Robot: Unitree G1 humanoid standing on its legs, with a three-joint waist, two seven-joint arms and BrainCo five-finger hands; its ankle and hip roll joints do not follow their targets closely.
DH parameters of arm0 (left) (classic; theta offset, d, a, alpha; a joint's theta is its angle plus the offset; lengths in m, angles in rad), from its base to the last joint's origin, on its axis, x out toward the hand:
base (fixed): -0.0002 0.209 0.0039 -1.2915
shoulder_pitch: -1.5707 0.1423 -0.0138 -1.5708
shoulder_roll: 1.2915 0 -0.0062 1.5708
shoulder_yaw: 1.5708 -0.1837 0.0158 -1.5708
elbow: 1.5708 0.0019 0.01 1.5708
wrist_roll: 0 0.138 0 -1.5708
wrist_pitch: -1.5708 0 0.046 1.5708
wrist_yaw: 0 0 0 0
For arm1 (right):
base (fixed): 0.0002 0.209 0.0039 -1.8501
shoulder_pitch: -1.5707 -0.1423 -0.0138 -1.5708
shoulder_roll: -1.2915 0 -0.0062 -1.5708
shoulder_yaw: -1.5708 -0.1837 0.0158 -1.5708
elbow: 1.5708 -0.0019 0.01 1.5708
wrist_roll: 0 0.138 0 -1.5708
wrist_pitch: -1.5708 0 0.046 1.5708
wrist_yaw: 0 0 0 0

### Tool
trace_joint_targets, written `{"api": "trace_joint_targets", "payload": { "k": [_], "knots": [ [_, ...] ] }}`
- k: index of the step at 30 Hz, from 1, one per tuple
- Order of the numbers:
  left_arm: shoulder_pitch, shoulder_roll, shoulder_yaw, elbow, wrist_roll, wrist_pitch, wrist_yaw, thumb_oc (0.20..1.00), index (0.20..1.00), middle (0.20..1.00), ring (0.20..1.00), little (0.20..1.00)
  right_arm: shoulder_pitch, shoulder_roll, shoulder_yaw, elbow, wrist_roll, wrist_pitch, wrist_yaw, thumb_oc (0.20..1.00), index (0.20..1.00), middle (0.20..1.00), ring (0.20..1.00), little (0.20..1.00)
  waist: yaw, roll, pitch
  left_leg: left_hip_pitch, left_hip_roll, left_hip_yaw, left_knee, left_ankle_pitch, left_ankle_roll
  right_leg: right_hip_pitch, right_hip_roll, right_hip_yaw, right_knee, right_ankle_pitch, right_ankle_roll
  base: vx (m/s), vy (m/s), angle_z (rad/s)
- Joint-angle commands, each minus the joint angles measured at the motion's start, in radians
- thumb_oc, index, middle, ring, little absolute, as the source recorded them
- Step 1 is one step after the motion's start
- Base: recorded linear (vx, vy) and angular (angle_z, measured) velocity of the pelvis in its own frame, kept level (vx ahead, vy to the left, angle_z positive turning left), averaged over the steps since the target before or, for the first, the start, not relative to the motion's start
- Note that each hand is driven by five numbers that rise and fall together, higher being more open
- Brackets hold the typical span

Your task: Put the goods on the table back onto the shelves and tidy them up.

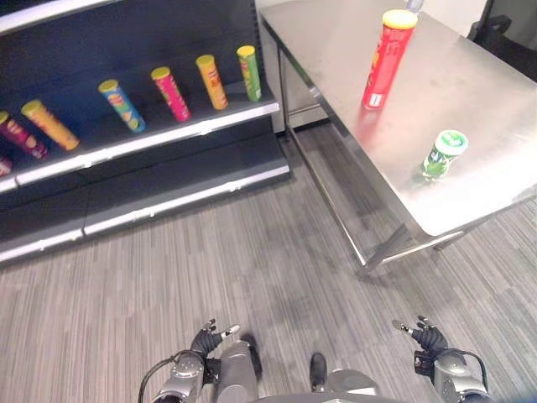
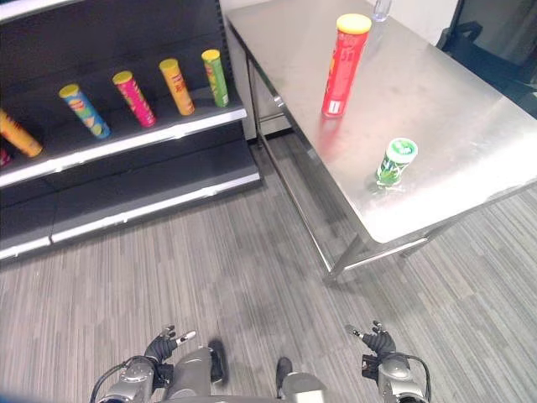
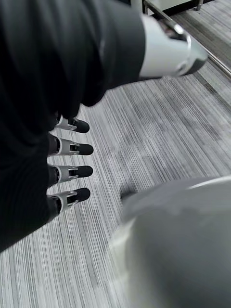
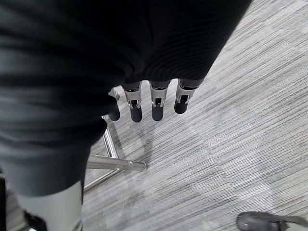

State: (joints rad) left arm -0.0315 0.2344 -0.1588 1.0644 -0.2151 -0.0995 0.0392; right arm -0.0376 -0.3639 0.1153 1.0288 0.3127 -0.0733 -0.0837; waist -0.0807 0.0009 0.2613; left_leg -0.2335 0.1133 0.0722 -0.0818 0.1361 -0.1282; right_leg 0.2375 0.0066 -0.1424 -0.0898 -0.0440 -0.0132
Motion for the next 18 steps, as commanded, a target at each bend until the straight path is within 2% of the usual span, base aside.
{"api": "trace_joint_targets", "payload": {
  "k": [1, 5, 9, 10, 11, 12, 13, 14, 16, 17, 18],
  "knots": [
    [-0.022, 0.026, -0.032, -0.016, 0.015, -0.022, 0.012, 1.0, 1.0, 1.0, 1.0, 1.0, 0.031, -0.027, -0.011, -0.007, -0.027, -0.011, -0.008, 1.0, 1.0, 1.0, 1.0, 1.0, 0.017, 0.012, 0.009, 0.148, 0.0, 0.018, 0.082, -0.015, 0.002, -0.067, -0.028, 0.001, 0.003, -0.051, 0.099, 0.14, 0.028, -0.78],
    [-0.019, 0.03, -0.027, -0.011, 0.017, -0.02, 0.019, 1.0, 1.0, 1.0, 1.0, 1.0, 0.038, -0.012, -0.019, 0.012, -0.025, -0.008, -0.013, 1.0, 1.0, 1.0, 1.0, 1.0, 0.01, 0.012, -0.008, 0.2, -0.015, 0.031, 0.019, -0.011, 0.01, -0.072, -0.038, 0.034, 0.004, -0.057, 0.103, 0.16, 0.131, -0.6],
    [-0.025, 0.036, -0.017, 0.005, 0.015, -0.02, 0.026, 1.0, 1.0, 1.0, 1.0, 1.0, 0.037, 0.004, -0.034, 0.06, -0.02, -0.002, -0.02, 1.0, 1.0, 1.0, 1.0, 1.0, 0.003, 0.008, -0.022, 0.226, -0.034, 0.074, 0.006, -0.044, 0.036, -0.084, -0.068, 0.054, 0.021, -0.063, 0.128, 0.09, 0.146, -0.08],
    [-0.025, 0.044, -0.012, -0.002, 0.008, -0.02, 0.027, 1.0, 1.0, 1.0, 1.0, 1.0, 0.041, 0.009, -0.044, 0.066, -0.025, 0.005, -0.013, 1.0, 1.0, 1.0, 1.0, 1.0, 0.003, 0.008, -0.024, 0.235, -0.042, 0.097, 0.002, -0.065, 0.055, -0.117, -0.094, 0.058, 0.093, -0.068, 0.144, 0.07, 0.158, -0.2],
    [-0.025, 0.044, -0.012, -0.002, 0.008, -0.02, 0.027, 1.0, 1.0, 1.0, 1.0, 1.0, 0.041, 0.009, -0.044, 0.065, -0.025, 0.005, -0.013, 1.0, 1.0, 1.0, 1.0, 1.0, 0.005, 0.007, -0.025, 0.234, -0.043, 0.099, 0.002, -0.066, 0.056, -0.12, -0.095, 0.06, 0.096, -0.07, 0.145, 0.03, 0.169, -0.36],
    [-0.029, 0.052, -0.008, -0.013, -0.002, -0.02, 0.027, 1.0, 1.0, 1.0, 1.0, 1.0, 0.04, 0.009, -0.054, 0.065, -0.022, 0.002, -0.015, 1.0, 1.0, 1.0, 1.0, 1.0, 0.005, 0.01, -0.017, 0.239, -0.046, 0.112, 0.0, -0.078, 0.068, -0.171, -0.108, 0.065, 0.18, -0.073, 0.16, -0.04, 0.166, -0.47],
    [-0.039, 0.065, -0.005, -0.02, -0.004, -0.018, 0.03, 1.0, 1.0, 1.0, 1.0, 1.0, 0.032, 0.006, -0.067, 0.069, -0.013, 0.007, -0.018, 1.0, 1.0, 1.0, 1.0, 1.0, -0.009, 0.015, 0.013, 0.251, -0.04, 0.135, -0.006, -0.085, 0.083, -0.266, -0.114, 0.072, 0.339, -0.06, 0.19, -0.04, 0.165, -0.56],
    [-0.04, 0.065, -0.004, -0.02, -0.004, -0.018, 0.03, 1.0, 1.0, 1.0, 1.0, 1.0, 0.031, 0.007, -0.067, 0.069, -0.013, 0.007, -0.018, 1.0, 1.0, 1.0, 1.0, 1.0, -0.007, 0.013, 0.012, 0.25, -0.041, 0.138, -0.005, -0.085, 0.084, -0.272, -0.115, 0.075, 0.347, -0.064, 0.191, -0.06, 0.131, -0.51],
    [-0.048, 0.077, -0.003, -0.013, -0.002, -0.018, 0.031, 1.0, 1.0, 1.0, 1.0, 1.0, 0.035, 0.009, -0.086, 0.084, -0.001, 0.008, -0.023, 1.0, 1.0, 1.0, 1.0, 1.0, -0.017, 0.016, 0.032, 0.26, -0.029, 0.157, -0.006, -0.091, 0.087, -0.342, -0.135, 0.075, 0.45, -0.036, 0.214, -0.02, 0.023, -0.52],
    [-0.054, 0.089, 0.003, -0.011, -0.003, -0.02, 0.035, 1.0, 1.0, 1.0, 1.0, 1.0, 0.055, 0.004, -0.119, 0.084, 0.012, 0.005, -0.036, 1.0, 1.0, 1.0, 1.0, 1.0, -0.021, 0.015, 0.027, 0.269, -0.012, 0.176, -0.006, -0.1, 0.075, -0.352, -0.189, 0.03, 0.393, -0.024, 0.208, 0.02, -0.031, -0.38],
    [-0.054, 0.089, 0.003, -0.01, -0.003, -0.02, 0.035, 1.0, 1.0, 1.0, 1.0, 1.0, 0.056, 0.004, -0.12, 0.083, 0.012, 0.005, -0.036, 1.0, 1.0, 1.0, 1.0, 1.0, -0.022, 0.016, 0.027, 0.269, -0.011, 0.174, -0.006, -0.101, 0.075, -0.349, -0.188, 0.028, 0.39, -0.023, 0.208, 0.05, -0.121, -0.34]
  ]
}}
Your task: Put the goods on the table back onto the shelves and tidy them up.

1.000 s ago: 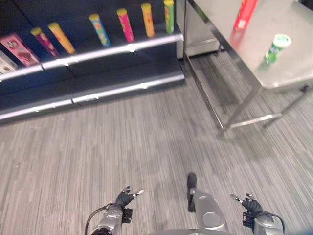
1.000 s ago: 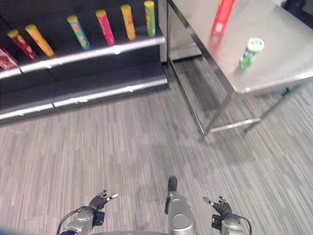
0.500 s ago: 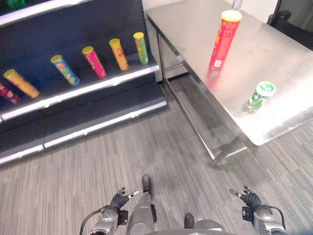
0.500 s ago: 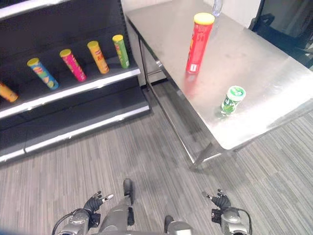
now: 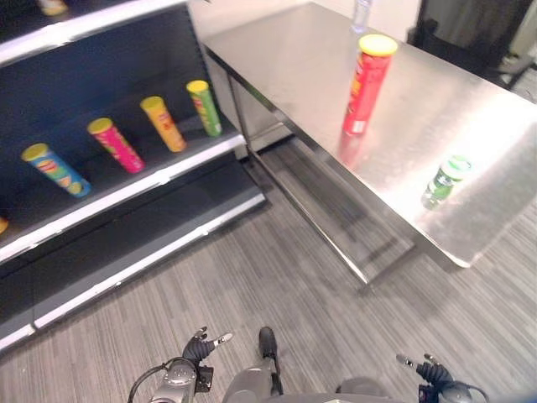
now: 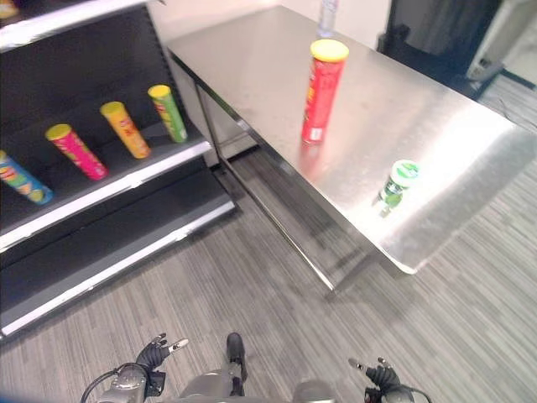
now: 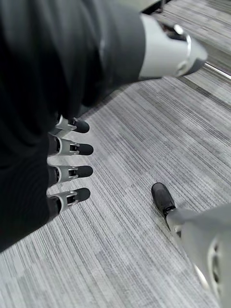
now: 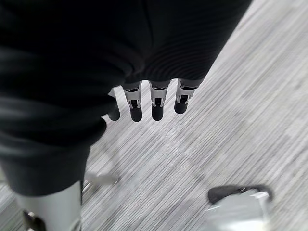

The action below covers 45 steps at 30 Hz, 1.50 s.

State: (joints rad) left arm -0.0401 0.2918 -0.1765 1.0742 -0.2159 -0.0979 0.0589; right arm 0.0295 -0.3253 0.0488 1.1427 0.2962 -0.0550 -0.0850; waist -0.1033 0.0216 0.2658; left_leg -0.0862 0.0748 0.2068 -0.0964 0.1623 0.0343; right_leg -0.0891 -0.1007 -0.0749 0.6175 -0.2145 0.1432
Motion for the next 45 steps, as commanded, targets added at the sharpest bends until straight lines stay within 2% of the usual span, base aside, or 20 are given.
{"api": "trace_joint_targets", "payload": {
  "k": [1, 2, 3, 4, 8, 9, 13, 14, 15, 16, 19, 23, 24, 28, 31, 37, 45],
  "knots": [
    [-0.057, 0.039, 0.018, -0.024, -0.002, -0.028, 0.018, 1.0, 1.0, 1.0, 1.0, 1.0, 0.007, -0.047, -0.095, -0.023, 0.045, -0.016, -0.045, 1.0, 1.0, 1.0, 1.0, 1.0, -0.008, -0.014, 0.018, 0.123, 0.028, 0.034, 0.009, -0.138, -0.099, -0.018, -0.112, -0.068, -0.442, 0.18, 0.041, 0.03, -0.079, -0.3],
    [-0.057, 0.038, 0.018, -0.024, -0.002, -0.028, 0.018, 1.0, 1.0, 1.0, 1.0, 1.0, 0.008, -0.048, -0.095, -0.023, 0.045, -0.016, -0.045, 1.0, 1.0, 1.0, 1.0, 1.0, -0.009, -0.013, 0.019, 0.124, 0.029, 0.032, 0.009, -0.138, -0.099, -0.013, -0.11, -0.071, -0.448, 0.183, 0.041, 0.12, -0.147, -0.19],
    [-0.06, 0.049, 0.009, -0.004, 0.029, -0.022, 0.01, 1.0, 1.0, 1.0, 1.0, 1.0, 0.032, -0.059, -0.123, 0.006, 0.052, -0.013, -0.046, 1.0, 1.0, 1.0, 1.0, 1.0, -0.013, -0.036, 0.002, 0.13, 0.018, 0.025, 0.019, -0.154, -0.105, 0.017, -0.117, -0.06, -0.561, 0.194, 0.047, 0.1, -0.12, 0.11],
    [-0.068, 0.043, 0.007, -0.003, 0.026, -0.028, 0.012, 1.0, 1.0, 1.0, 1.0, 1.0, 0.041, -0.064, -0.135, 0.006, 0.062, -0.02, -0.053, 1.0, 1.0, 1.0, 1.0, 1.0, -0.014, -0.044, -0.002, 0.13, 0.022, 0.033, 0.021, -0.152, -0.111, 0.036, -0.111, -0.064, -0.598, 0.206, 0.06, 0.1, -0.119, 0.43],
    [-0.07, 0.029, 0.006, 0.006, 0.021, -0.035, 0.012, 1.0, 1.0, 1.0, 1.0, 1.0, 0.066, -0.092, -0.184, -0.01, 0.09, -0.027, -0.064, 1.0, 1.0, 1.0, 1.0, 1.0, -0.024, -0.052, -0.024, 0.132, 0.038, 0.044, 0.019, -0.143, -0.123, 0.079, -0.091, -0.075, -0.675, 0.236, 0.063, 0.05, -0.099, -0.01],
    [-0.061, 0.024, 0.007, 0.001, 0.026, -0.034, 0.008, 1.0, 1.0, 1.0, 1.0, 1.0, 0.084, -0.117, -0.23, -0.023, 0.101, -0.033, -0.078, 1.0, 1.0, 1.0, 1.0, 1.0, -0.036, -0.053, -0.04, 0.14, 0.047, 0.045, 0.019, -0.141, -0.13, 0.113, -0.083, -0.083, -0.698, 0.229, 0.06, 0.11, -0.075, 0.03],
    [-0.029, 0.023, 0.033, -0.038, 0.026, -0.027, -0.002, 1.0, 1.0, 1.0, 1.0, 1.0, 0.139, -0.166, -0.353, -0.141, 0.128, -0.047, -0.106, 1.0, 1.0, 1.0, 1.0, 1.0, -0.052, -0.053, -0.055, 0.168, 0.056, 0.047, 0.014, -0.149, -0.137, 0.146, -0.076, -0.084, -0.703, 0.218, 0.058, 0.1, -0.025, 0.04],
    [-0.016, 0.012, 0.05, -0.039, 0.045, -0.028, -0.008, 1.0, 1.0, 1.0, 1.0, 1.0, 0.169, -0.214, -0.458, -0.239, 0.143, -0.077, -0.137, 1.0, 1.0, 1.0, 1.0, 1.0, -0.067, -0.052, -0.066, 0.187, 0.058, 0.051, 0.009, -0.155, -0.141, 0.16, -0.073, -0.086, -0.705, 0.211, 0.058, 0.13, -0.002, 0.0],
    [-0.012, 0.008, 0.059, -0.036, 0.049, -0.03, -0.008, 1.0, 1.0, 1.0, 1.0, 1.0, 0.171, -0.26, -0.51, -0.266, 0.149, -0.093, -0.145, 1.0, 1.0, 1.0, 1.0, 1.0, -0.07, -0.053, -0.071, 0.192, 0.06, 0.052, 0.009, -0.16, -0.143, 0.165, -0.071, -0.087, -0.705, 0.208, 0.058, 0.1, 0.004, 0.01],
    [-0.013, 0.005, 0.058, -0.035, 0.049, -0.03, -0.007, 1.0, 1.0, 1.0, 1.0, 1.0, 0.172, -0.263, -0.513, -0.267, 0.149, -0.093, -0.144, 1.0, 1.0, 1.0, 1.0, 1.0, -0.069, -0.051, -0.07, 0.193, 0.06, 0.051, 0.009, -0.161, -0.143, 0.167, -0.071, -0.087, -0.705, 0.207, 0.059, 0.05, -0.004, -0.05],
    [-0.011, -0.013, 0.061, -0.016, 0.063, -0.031, -0.018, 1.0, 1.0, 1.0, 1.0, 1.0, 0.17, -0.37, -0.636, -0.451, 0.141, -0.144, -0.177, 1.0, 1.0, 1.0, 1.0, 1.0, -0.075, -0.05, -0.076, 0.211, 0.061, 0.054, 0.009, -0.177, -0.145, 0.184, -0.067, -0.085, -0.705, 0.194, 0.059, 0.05, 0.001, 0.0],
    [-0.002, -0.028, 0.048, -0.01, 0.078, -0.032, -0.023, 1.0, 1.0, 1.0, 1.0, 1.0, 0.122, -0.455, -0.691, -0.694, 0.098, -0.198, -0.211, 1.0, 1.0, 1.0, 1.0, 1.0, -0.064, -0.049, -0.089, 0.213, 0.062, 0.054, 0.009, -0.179, -0.145, 0.188, -0.064, -0.086, -0.705, 0.191, 0.055, 0.03, -0.003, -0.02],
    [0.004, -0.025, 0.041, -0.019, 0.076, -0.036, -0.028, 1.0, 1.0, 1.0, 1.0, 1.0, 0.086, -0.524, -0.701, -0.718, 0.095, -0.21, -0.214, 1.0, 1.0, 1.0, 1.0, 1.0, -0.053, -0.051, -0.091, 0.213, 0.064, 0.052, 0.009, -0.18, -0.146, 0.191, -0.064, -0.087, -0.705, 0.187, 0.054, 0.02, -0.005, -0.04],
    [0.025, -0.016, 0.039, -0.046, 0.072, -0.042, -0.035, 1.0, 1.0, 1.0, 1.0, 1.0, 0.062, -0.584, -0.723, -0.749, 0.112, -0.231, -0.196, 1.0, 1.0, 1.0, 1.0, 1.0, -0.041, -0.051, -0.096, 0.214, 0.066, 0.048, 0.009, -0.181, -0.149, 0.197, -0.063, -0.095, -0.705, 0.18, 0.054, 0.01, -0.012, 0.06],
    [0.04, -0.009, 0.027, -0.065, 0.063, -0.049, -0.044, 1.0, 1.0, 1.0, 1.0, 1.0, 0.01, -0.628, -0.674, -0.729, 0.149, -0.24, -0.15, 1.0, 1.0, 1.0, 1.0, 1.0, -0.024, -0.054, -0.099, 0.213, 0.066, 0.044, 0.009, -0.179, -0.151, 0.203, -0.064, -0.103, -0.705, 0.177, 0.053, 0.02, -0.028, 0.09],
    [0.073, -0.006, 0.026, -0.084, 0.051, -0.05, -0.082, 1.0, 1.0, 1.0, 1.0, 1.0, -0.025, -0.689, -0.441, -0.842, 0.099, -0.184, 0.066, 1.0, 1.0, 1.0, 1.0, 1.0, 0.01, -0.062, -0.098, 0.217, 0.07, 0.037, 0.009, -0.169, -0.157, 0.216, -0.062, -0.116, -0.705, 0.177, 0.047, 0.0, -0.022, 0.07],
    [0.083, -0.004, 0.016, -0.1, 0.049, -0.059, -0.08, 1.0, 1.0, 1.0, 1.0, 1.0, -0.111, -0.721, -0.264, -0.835, -0.029, -0.158, 0.101, 1.0, 1.0, 1.0, 1.0, 1.0, 0.034, -0.06, -0.097, 0.216, 0.068, 0.028, 0.009, -0.163, -0.157, 0.224, -0.065, -0.135, -0.705, 0.181, 0.046, 0.0, -0.009, 0.08]
  ]
}}
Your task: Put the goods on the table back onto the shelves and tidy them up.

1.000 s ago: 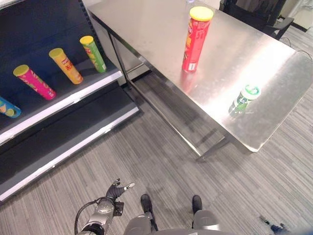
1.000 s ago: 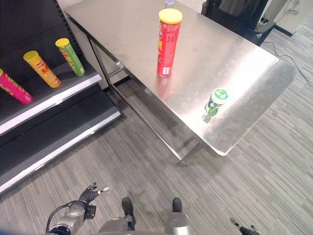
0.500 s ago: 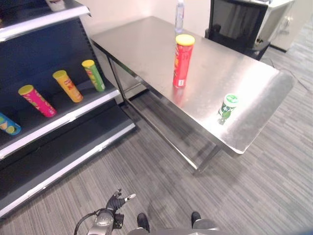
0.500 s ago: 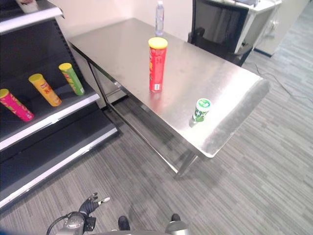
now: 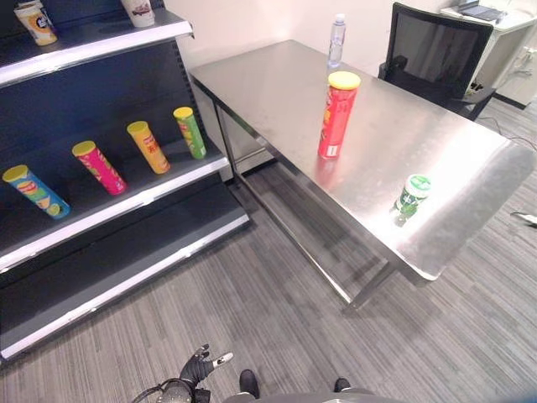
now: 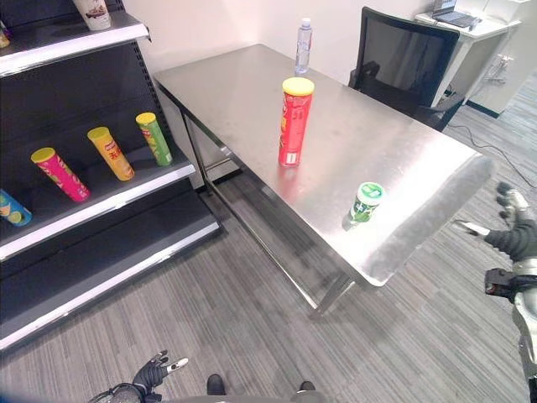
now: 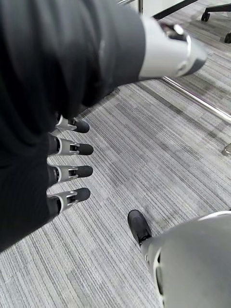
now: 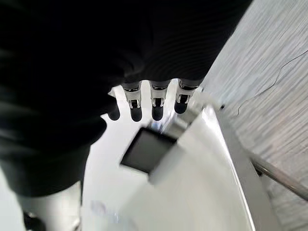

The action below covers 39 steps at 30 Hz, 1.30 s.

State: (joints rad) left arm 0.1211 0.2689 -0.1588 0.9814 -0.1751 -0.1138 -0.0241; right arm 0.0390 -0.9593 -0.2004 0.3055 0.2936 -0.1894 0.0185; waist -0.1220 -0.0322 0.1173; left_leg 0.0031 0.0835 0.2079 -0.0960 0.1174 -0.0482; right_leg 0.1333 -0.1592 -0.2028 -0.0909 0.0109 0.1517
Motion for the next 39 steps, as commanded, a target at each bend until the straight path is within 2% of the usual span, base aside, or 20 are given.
{"api": "trace_joint_targets", "payload": {
  "k": [1, 7, 13, 23, 39],
  "knots": [
    [-0.079, 0.02, -0.003, -0.008, 0.007, -0.044, 0.004, 1.0, 1.0, 1.0, 1.0, 1.0, -0.125, -0.087, -0.01, 0.004, -0.027, -0.025, -0.002, 1.0, 1.0, 1.0, 1.0, 1.0, 0.055, -0.005, 0.052, 0.125, 0.059, 0.024, 0.009, -0.117, -0.075, 0.003, -0.007, -0.009, 0.004, -0.044, 0.038, 0.01, -0.012, 0.09],
    [-0.072, 0.026, 0.0, -0.002, -0.003, -0.043, 0.009, 1.0, 1.0, 1.0, 1.0, 1.0, -0.163, -0.082, 0.044, 0.04, -0.051, -0.015, -0.001, 1.0, 1.0, 1.0, 1.0, 1.0, 0.071, -0.004, 0.052, 0.112, 0.057, 0.006, 0.009, -0.11, -0.077, 0.011, -0.01, -0.031, 0.004, -0.046, 0.035, 0.02, -0.016, 0.07],
    [-0.06, 0.026, -0.004, -0.004, -0.019, -0.043, 0.009, 1.0, 1.0, 1.0, 1.0, 1.0, -0.231, -0.114, 0.15, 0.093, -0.07, -0.01, 0.022, 1.0, 1.0, 1.0, 1.0, 1.0, 0.094, -0.01, 0.054, 0.101, 0.057, -0.014, 0.009, -0.103, -0.081, 0.017, -0.009, -0.057, 0.004, -0.047, 0.033, 0.01, -0.018, 0.12],
    [-0.048, 0.022, -0.007, 0.003, -0.03, -0.046, 0.016, 1.0, 1.0, 1.0, 1.0, 1.0, -0.304, -0.137, 0.223, 0.102, -0.093, -0.016, 0.014, 1.0, 1.0, 1.0, 1.0, 1.0, 0.123, -0.022, 0.057, 0.086, 0.06, -0.043, 0.009, -0.095, -0.087, 0.027, -0.004, -0.091, 0.004, -0.056, 0.03, 0.01, -0.021, 0.14],
    [-0.052, 0.025, -0.017, 0.005, -0.037, -0.047, 0.017, 1.0, 1.0, 1.0, 1.0, 1.0, -0.384, -0.154, 0.399, 0.147, -0.148, -0.003, 0.062, 1.0, 1.0, 1.0, 1.0, 1.0, 0.147, -0.03, 0.059, 0.078, 0.061, -0.067, 0.009, -0.091, -0.091, 0.04, -0.004, -0.12, 0.004, -0.062, 0.027, 0.0, -0.005, 0.06]
  ]
}}
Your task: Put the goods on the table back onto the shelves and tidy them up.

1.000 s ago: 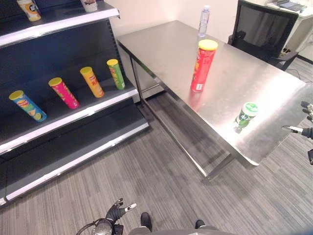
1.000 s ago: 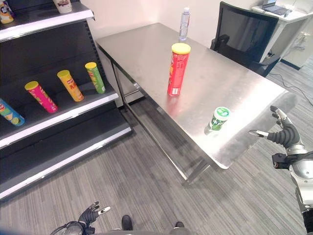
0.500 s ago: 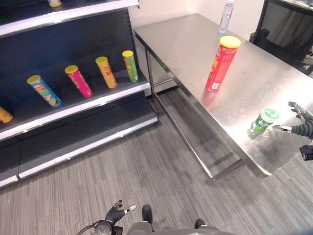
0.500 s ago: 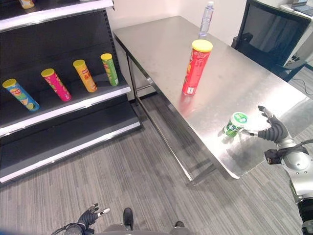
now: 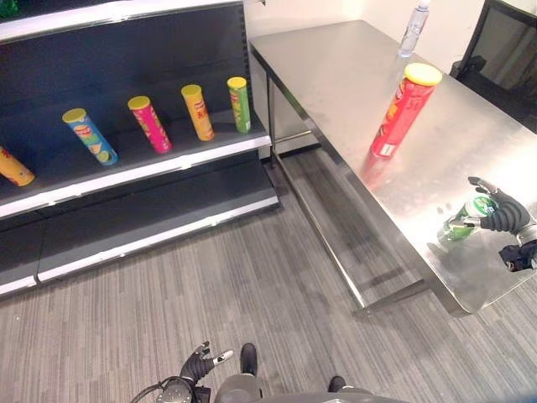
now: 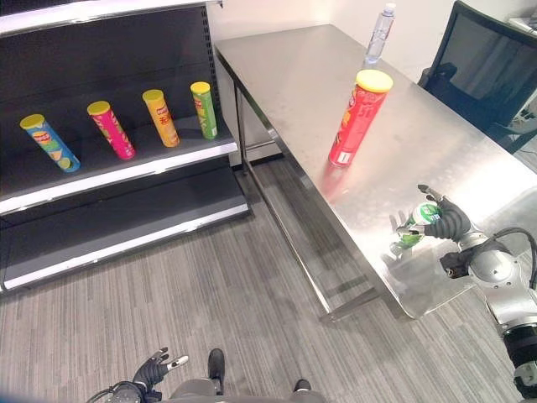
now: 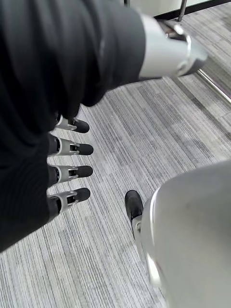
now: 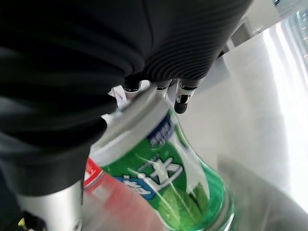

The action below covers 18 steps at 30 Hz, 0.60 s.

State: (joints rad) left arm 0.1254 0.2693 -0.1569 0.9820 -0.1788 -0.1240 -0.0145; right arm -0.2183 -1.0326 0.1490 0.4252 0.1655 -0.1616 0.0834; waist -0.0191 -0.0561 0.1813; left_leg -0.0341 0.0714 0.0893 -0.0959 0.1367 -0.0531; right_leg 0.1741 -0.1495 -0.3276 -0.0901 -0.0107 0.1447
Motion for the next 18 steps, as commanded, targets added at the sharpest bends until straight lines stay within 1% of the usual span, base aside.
{"api": "trace_joint_targets", "payload": {
  "k": [1, 2, 3, 7, 11, 12, 14, 16, 17, 18],
  "knots": [
    [-0.055, 0.025, -0.02, 0.002, -0.033, -0.038, 0.008, 1.0, 1.0, 1.0, 1.0, 1.0, -0.129, -0.08, 0.055, 0.028, -0.026, -0.032, -0.006, 1.0, 1.0, 1.0, 1.0, 1.0, 0.046, -0.006, -0.005, 0.115, 0.074, 0.051, 0.009, -0.11, -0.086, 0.0, -0.013, 0.003, 0.003, -0.041, 0.033, 0.0, 0.0, 0.0],
    [-0.055, 0.026, -0.02, 0.002, -0.032, -0.038, 0.009, 1.0, 1.0, 1.0, 1.0, 1.0, -0.141, -0.075, 0.07, 0.031, -0.039, -0.032, -0.008, 0.335, 0.335, 0.335, 0.335, 0.335, 0.049, -0.006, -0.003, 0.114, 0.074, 0.05, 0.009, -0.11, -0.086, 0.0, -0.014, 0.002, 0.003, -0.041, 0.033, 0.0, 0.0, 0.0],
    [-0.055, 0.026, -0.021, -0.001, -0.034, -0.039, 0.009, 1.0, 1.0, 1.0, 1.0, 1.0, -0.144, -0.076, 0.079, 0.031, -0.049, -0.031, -0.009, 0.2, 0.2, 0.2, 0.2, 0.2, 0.05, -0.006, -0.003, 0.113, 0.074, 0.05, 0.009, -0.109, -0.087, -0.001, -0.013, 0.0, 0.003, -0.041, 0.033, 0.0, 0.0, 0.0],
    [-0.059, 0.028, -0.018, 0.002, -0.035, -0.037, 0.012, 1.0, 1.0, 1.0, 1.0, 1.0, -0.149, -0.086, 0.095, 0.031, -0.079, -0.027, -0.009, 0.2, 0.2, 0.2, 0.2, 0.2, 0.05, -0.006, -0.002, 0.112, 0.075, 0.049, 0.009, -0.109, -0.088, -0.001, -0.014, -0.003, 0.003, -0.043, 0.032, 0.0, 0.0, 0.0],
    [-0.062, 0.03, -0.009, 0.007, -0.032, -0.036, 0.016, 1.0, 1.0, 1.0, 1.0, 1.0, -0.134, -0.102, 0.077, 0.016, -0.093, -0.026, -0.021, 0.2, 0.2, 0.2, 0.2, 0.2, 0.046, -0.006, 0.0, 0.111, 0.075, 0.047, 0.009, -0.11, -0.09, -0.001, -0.014, -0.006, 0.003, -0.043, 0.033, -0.01, -0.013, 0.02],
    [-0.061, 0.035, -0.001, 0.005, -0.029, -0.034, 0.017, 1.0, 1.0, 1.0, 1.0, 1.0, -0.12, -0.109, 0.051, -0.006, -0.092, -0.027, -0.032, 0.2, 0.2, 0.2, 0.2, 0.2, 0.044, -0.006, 0.0, 0.114, 0.076, 0.049, 0.009, -0.112, -0.089, 0.0, -0.013, -0.005, 0.003, -0.044, 0.032, -0.01, -0.033, 0.02],
    [-0.061, 0.038, 0.003, 0.004, -0.028, -0.034, 0.018, 1.0, 1.0, 1.0, 1.0, 1.0, -0.114, -0.11, 0.037, -0.017, -0.091, -0.029, -0.037, 0.2, 0.2, 0.2, 0.2, 0.2, 0.043, -0.005, 0.001, 0.115, 0.076, 0.05, 0.009, -0.112, -0.089, 0.0, -0.013, -0.003, 0.003, -0.045, 0.032, -0.01, -0.041, 0.0],
    [-0.057, 0.045, 0.017, -0.008, -0.028, -0.032, 0.019, 1.0, 1.0, 1.0, 1.0, 1.0, -0.09, -0.12, -0.024, -0.084, -0.081, -0.036, -0.059, 0.2, 0.2, 0.2, 0.2, 0.2, 0.039, -0.002, -0.002, 0.12, 0.08, 0.052, 0.009, -0.111, -0.091, 0.002, -0.009, 0.002, 0.005, -0.05, 0.029, -0.01, -0.057, 0.0],
    [-0.057, 0.045, 0.016, -0.008, -0.028, -0.032, 0.019, 1.0, 1.0, 1.0, 1.0, 1.0, -0.087, -0.12, -0.027, -0.085, -0.081, -0.035, -0.059, 0.2, 0.2, 0.2, 0.2, 0.2, 0.04, -0.002, -0.002, 0.121, 0.08, 0.052, 0.009, -0.111, -0.091, 0.002, -0.009, 0.002, 0.005, -0.05, 0.029, -0.02, -0.083, 0.01],
    [-0.057, 0.047, 0.024, -0.011, -0.029, -0.032, 0.022, 1.0, 1.0, 1.0, 1.0, 1.0, -0.077, -0.118, -0.074, -0.145, -0.055, -0.045, -0.075, 0.2, 0.2, 0.2, 0.2, 0.2, 0.035, 0.001, -0.004, 0.123, 0.087, 0.051, 0.009, -0.108, -0.094, 0.005, -0.002, 0.005, 0.005, -0.059, 0.023, -0.01, -0.095, 0.0]
  ]
}}
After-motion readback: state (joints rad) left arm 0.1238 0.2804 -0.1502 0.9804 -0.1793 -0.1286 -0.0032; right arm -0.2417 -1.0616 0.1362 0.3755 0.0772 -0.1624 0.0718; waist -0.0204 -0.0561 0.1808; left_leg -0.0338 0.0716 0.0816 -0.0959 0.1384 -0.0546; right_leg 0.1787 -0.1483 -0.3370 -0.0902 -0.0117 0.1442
